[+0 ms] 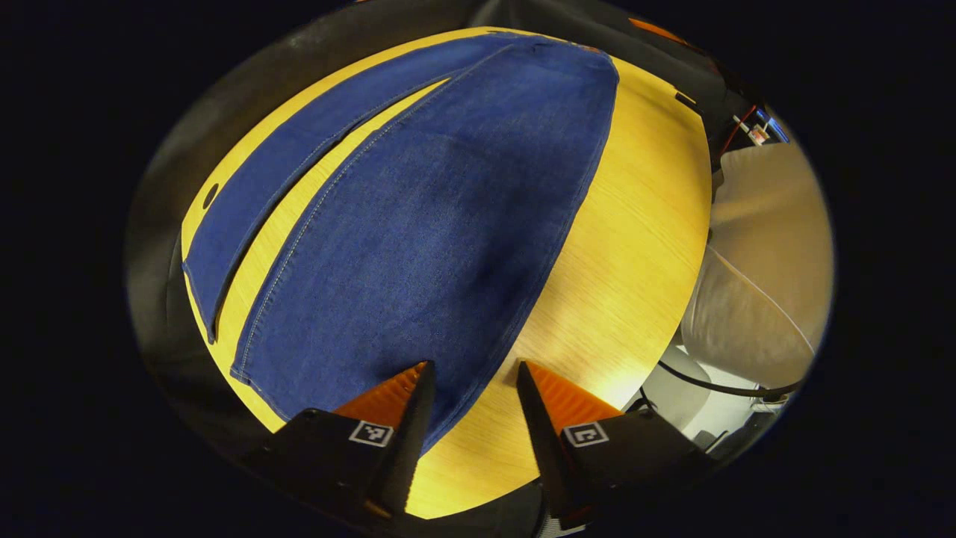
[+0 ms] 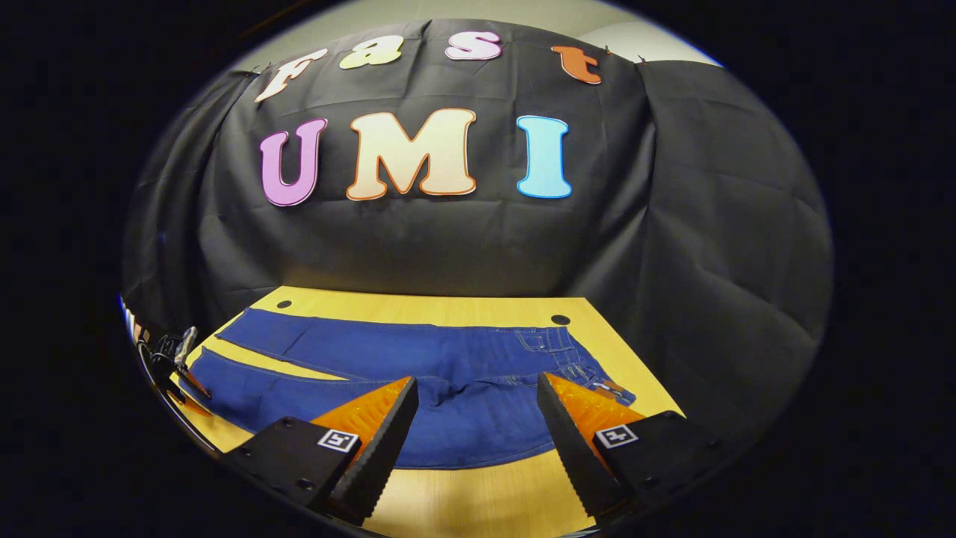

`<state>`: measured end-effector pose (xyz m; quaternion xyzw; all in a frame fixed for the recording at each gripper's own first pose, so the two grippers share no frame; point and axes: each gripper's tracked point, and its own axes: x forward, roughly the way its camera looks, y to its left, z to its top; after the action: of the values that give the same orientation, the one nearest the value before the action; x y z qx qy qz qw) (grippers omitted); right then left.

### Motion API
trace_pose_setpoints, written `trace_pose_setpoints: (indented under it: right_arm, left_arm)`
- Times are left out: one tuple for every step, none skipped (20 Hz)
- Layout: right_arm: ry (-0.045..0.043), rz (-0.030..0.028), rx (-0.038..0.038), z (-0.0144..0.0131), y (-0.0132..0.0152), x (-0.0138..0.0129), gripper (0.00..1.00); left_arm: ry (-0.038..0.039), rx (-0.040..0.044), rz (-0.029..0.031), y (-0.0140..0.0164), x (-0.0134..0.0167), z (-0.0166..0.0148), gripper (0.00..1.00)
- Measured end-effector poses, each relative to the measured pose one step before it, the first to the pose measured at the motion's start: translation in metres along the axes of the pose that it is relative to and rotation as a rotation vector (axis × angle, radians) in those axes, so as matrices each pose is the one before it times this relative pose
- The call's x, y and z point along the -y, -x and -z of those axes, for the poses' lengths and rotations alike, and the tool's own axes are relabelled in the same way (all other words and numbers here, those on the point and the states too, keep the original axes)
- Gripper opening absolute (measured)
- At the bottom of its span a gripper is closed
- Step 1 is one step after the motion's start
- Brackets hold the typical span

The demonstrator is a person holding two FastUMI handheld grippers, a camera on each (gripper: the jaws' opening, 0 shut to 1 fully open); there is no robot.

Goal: Grasp the waist and the cuffs of the jeans and fold them to make the two legs overlap; first hold the waist and fold one-third of the jeans toward the cuffs, then hold the cuffs and fold the remaining one-third in the same direction to finish folding.

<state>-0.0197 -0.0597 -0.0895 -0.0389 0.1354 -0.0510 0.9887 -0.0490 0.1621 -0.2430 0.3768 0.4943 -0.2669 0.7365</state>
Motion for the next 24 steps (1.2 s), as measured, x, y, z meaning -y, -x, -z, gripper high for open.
trace_pose_setpoints:
  right_arm:
    - [0.00711,-0.00983,-0.00852,0.00181,-0.00328,-0.0003,0.99]
    - [0.0042,-0.01225,-0.00844,0.00114,-0.00234,-0.00106,0.99]
    - [0.00005,-0.01595,-0.0073,0.00019,-0.00268,-0.00129,0.99]
    - [-0.00206,-0.01623,-0.00704,0.00278,-0.00156,0.00022,0.99]
    - [-0.00225,-0.01624,-0.00823,0.00057,-0.00273,-0.00126,0.99]
    - [-0.00247,-0.01524,-0.00741,0.00145,-0.00417,0.0005,0.99]
    - [-0.00453,-0.01528,-0.00916,0.0014,-0.00365,0.00043,0.99]
    - [-0.00603,-0.01595,-0.01045,0.003,-0.00419,0.00044,0.99]
    - [-0.00169,-0.01298,-0.01024,0.00145,-0.00358,0.00234,0.99]
    - [0.00466,-0.01243,-0.01194,0.00381,-0.00393,0.00073,0.99]
    - [0.01259,-0.0093,-0.00944,0.0022,-0.00444,0.00307,0.99]
    - [0.01725,-0.01114,-0.01052,0.00394,-0.00428,0.00311,0.99]
    - [0.01909,-0.0168,-0.01885,0.00546,-0.00512,0.00211,0.99]
    - [0.02297,-0.02004,-0.02153,0.00754,-0.0047,0.0026,0.99]
    - [0.02512,-0.02735,-0.02898,0.00794,-0.00433,0.00115,0.99]
    - [0.0272,-0.02759,-0.04125,0.01215,-0.00499,0.00119,0.99]
    - [0.03889,-0.02449,-0.03554,0.00987,-0.0046,0.0031,1.0]
    - [0.04405,-0.01718,-0.03459,0.00881,-0.00189,0.0042,0.99]
    - [0.04397,-0.01993,-0.03711,0.00924,-0.00307,0.00407,0.99]
    - [0.04319,-0.01806,-0.03835,0.01102,-0.00323,0.00258,0.99]
    - [0.04772,-0.01572,-0.03929,0.00995,-0.00386,0.00445,0.99]
    - [0.04969,-0.01647,-0.03879,0.01091,-0.00436,0.00408,0.99]
    - [0.04165,-0.01836,-0.0378,0.00909,-0.00454,0.00392,0.99]
    - [0.02884,-0.02587,-0.03656,0.01094,-0.00716,0.00075,0.99]
  left_arm:
    - [-0.00888,-0.02065,-0.00222,0.00007,-0.00118,0.00031,0.65]
    - [0.00186,-0.01375,0.00031,0.0009,0.00226,-0.00063,0.62]
    - [0.00542,-0.01432,0.00003,-0.00007,0.00065,-0.00084,0.63]
    - [0.00697,-0.01259,-0.00307,-0.00104,-0.0014,0.00039,0.61]
    - [0.0108,-0.006,-0.00353,0.00152,-0.00226,-0.00025,0.58]
    - [0.00686,-0.00482,-0.00797,-0.00066,-0.00311,-0.00207,0.51]
    - [0.00643,-0.00087,-0.01027,-0.00104,-0.00268,-0.00024,0.43]
    - [0.00208,0.00584,-0.01386,-0.0018,-0.00299,-0.00147,0.25]
    - [-0.0025,0.00571,-0.02052,0.00065,-0.00382,-0.00128,0.17]
    - [-0.00206,-0.00003,-0.00946,-0.0033,0.00241,-0.00002,0.0]
    - [-0.00795,0.00234,-0.0087,0.00112,0.00032,-0.001,0.0]
    - [0.00475,-0.00512,-0.00428,0.00083,-0.0012,0.00135,0.0]
    - [0.0121,0.00157,0.00042,-0.00199,-0.00049,-0.00122,0.0]
    - [0.01175,-0.00081,0.00348,-0.00012,-0.00012,0.00048,0.0]
    - [0.01286,0.0015,0.00266,-0.00078,-0.00108,-0.0004,0.0]
    - [0.0108,-0.0018,0.00097,-0.00017,0.00026,0.00022,0.0]
    - [0.0031,-0.00093,-0.00098,-0.00014,-0.00033,-0.00096,0.0]
    - [-0.00049,-0.00279,-0.00362,0.0007,0.00002,0.0007,0.0]
    - [0.00224,-0.00202,-0.0057,0.00043,-0.00038,-0.00002,0.0]
    - [0.00478,-0.00419,-0.0059,-0.00066,0.00013,0.00027,0.0]
    - [0.00356,-0.00201,-0.00586,-0.0003,0.00043,-0.00061,0.0]
    - [0.00216,-0.00274,-0.00484,-0.0004,-0.00021,0.0006,0.0]
    - [0.00025,-0.00148,-0.00319,0.00028,0.00032,-0.00045,0.0]
    - [-0.00003,-0.00264,-0.00182,-0.00022,0.00013,0.00037,0.0]
